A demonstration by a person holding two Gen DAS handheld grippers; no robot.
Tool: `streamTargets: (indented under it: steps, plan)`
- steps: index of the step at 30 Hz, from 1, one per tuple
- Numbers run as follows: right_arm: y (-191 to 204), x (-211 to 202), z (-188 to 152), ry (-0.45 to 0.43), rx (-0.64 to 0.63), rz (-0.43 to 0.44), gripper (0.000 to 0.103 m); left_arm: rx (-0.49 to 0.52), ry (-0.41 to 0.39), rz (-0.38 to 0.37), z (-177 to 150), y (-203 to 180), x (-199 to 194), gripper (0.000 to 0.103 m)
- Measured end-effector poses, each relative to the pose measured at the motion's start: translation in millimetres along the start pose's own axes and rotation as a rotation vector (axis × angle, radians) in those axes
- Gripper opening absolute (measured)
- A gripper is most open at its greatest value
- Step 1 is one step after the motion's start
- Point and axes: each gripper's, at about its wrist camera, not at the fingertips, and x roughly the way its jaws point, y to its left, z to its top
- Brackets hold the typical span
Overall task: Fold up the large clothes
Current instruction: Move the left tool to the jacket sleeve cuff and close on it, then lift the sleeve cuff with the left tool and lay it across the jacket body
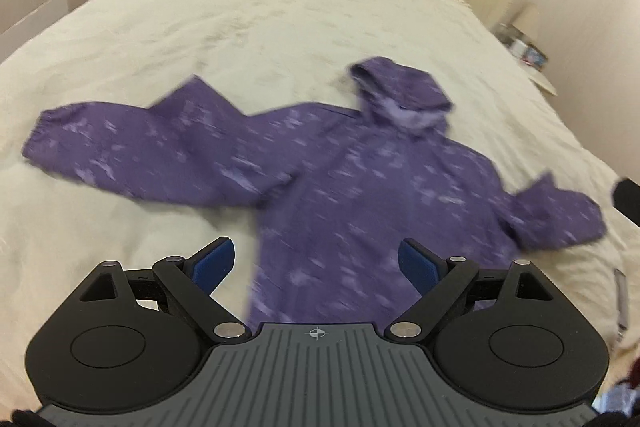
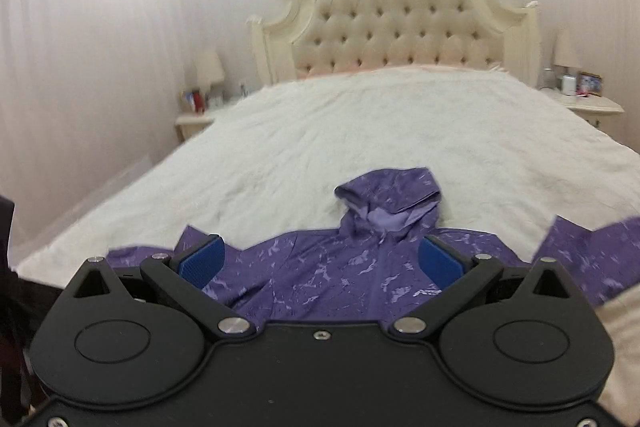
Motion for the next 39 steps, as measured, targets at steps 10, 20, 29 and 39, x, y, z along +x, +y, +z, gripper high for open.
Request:
streamTargets:
  steps: [10, 20, 29, 39]
  plan:
    - [25.8, 76.7, 11.3, 0.174, 0.016, 0.038, 0.102, -0.113, -0.021, 0.157, 43.0, 128.8, 55.0, 0.09]
    - [52.8, 132.9, 16.0, 0.29, 0.007, 0.03, 0.102, -0.204, -0.016, 0.271, 64.1, 242.5, 102.5, 0.09]
    - [77.3, 168.0, 13.0, 0.371, -0.023, 0.059, 0.102, -0.295, -0.016, 0.204, 53.7, 281.1, 134.8, 0.089]
    - [81.3, 169.2, 3.3, 0.409, -0.054, 0.084, 0.102, -0.426, -0.096, 0.185, 64.5, 290.1, 118.2, 0.013]
